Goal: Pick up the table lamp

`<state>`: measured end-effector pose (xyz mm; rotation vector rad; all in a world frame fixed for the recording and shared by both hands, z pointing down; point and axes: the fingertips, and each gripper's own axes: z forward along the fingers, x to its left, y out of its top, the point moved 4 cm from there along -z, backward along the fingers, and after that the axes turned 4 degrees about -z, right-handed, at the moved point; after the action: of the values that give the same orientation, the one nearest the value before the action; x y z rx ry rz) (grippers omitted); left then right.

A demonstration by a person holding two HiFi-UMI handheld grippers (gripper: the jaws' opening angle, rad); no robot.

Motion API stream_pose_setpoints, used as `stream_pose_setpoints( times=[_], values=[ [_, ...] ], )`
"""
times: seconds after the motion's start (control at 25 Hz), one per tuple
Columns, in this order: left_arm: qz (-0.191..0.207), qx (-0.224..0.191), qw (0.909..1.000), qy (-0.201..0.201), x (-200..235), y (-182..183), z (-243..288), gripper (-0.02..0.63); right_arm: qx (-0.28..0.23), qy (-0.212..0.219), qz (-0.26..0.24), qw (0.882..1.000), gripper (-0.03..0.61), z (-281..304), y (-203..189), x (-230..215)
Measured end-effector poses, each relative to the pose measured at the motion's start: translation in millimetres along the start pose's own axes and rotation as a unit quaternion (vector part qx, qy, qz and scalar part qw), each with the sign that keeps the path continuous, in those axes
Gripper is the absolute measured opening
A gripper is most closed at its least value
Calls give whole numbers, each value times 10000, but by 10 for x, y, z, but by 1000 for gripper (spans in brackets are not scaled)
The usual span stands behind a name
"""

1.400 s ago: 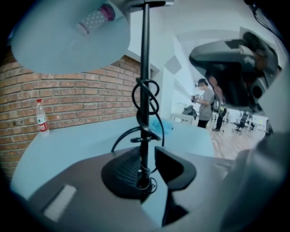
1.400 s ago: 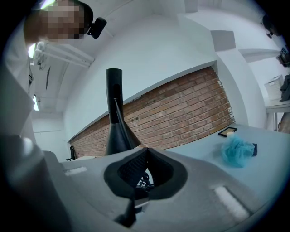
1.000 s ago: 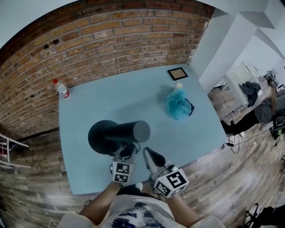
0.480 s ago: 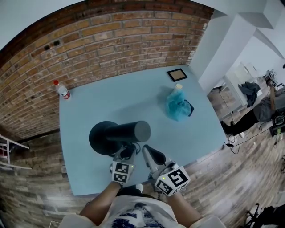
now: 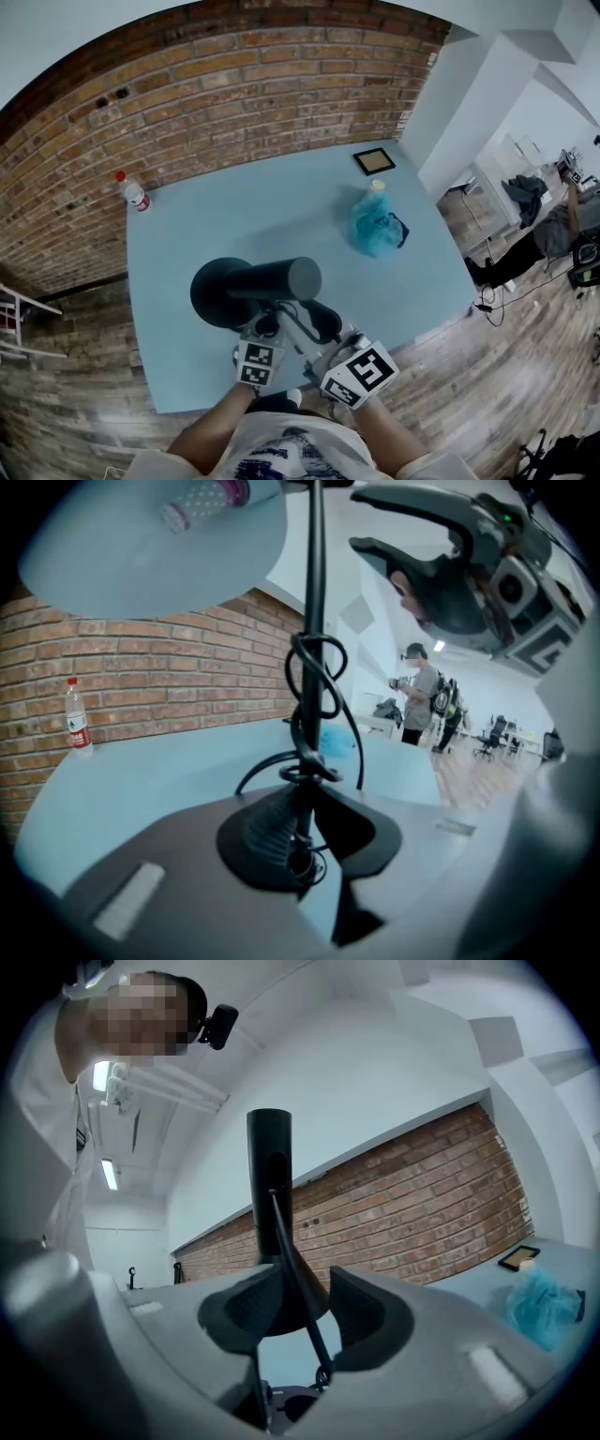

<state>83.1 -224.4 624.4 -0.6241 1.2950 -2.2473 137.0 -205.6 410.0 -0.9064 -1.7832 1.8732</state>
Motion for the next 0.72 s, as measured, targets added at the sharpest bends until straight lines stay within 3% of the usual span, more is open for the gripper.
stream_pose_setpoints(
  times=[0.24, 0.72],
  values=[
    [7, -46, 10000, -81, 12, -6, -1, 48, 98, 384, -234, 9989, 155, 189, 46, 90],
    [140, -35, 9993, -337, 12, 2, -2, 48, 105, 732, -411, 9964, 147, 360, 93, 93]
  ],
)
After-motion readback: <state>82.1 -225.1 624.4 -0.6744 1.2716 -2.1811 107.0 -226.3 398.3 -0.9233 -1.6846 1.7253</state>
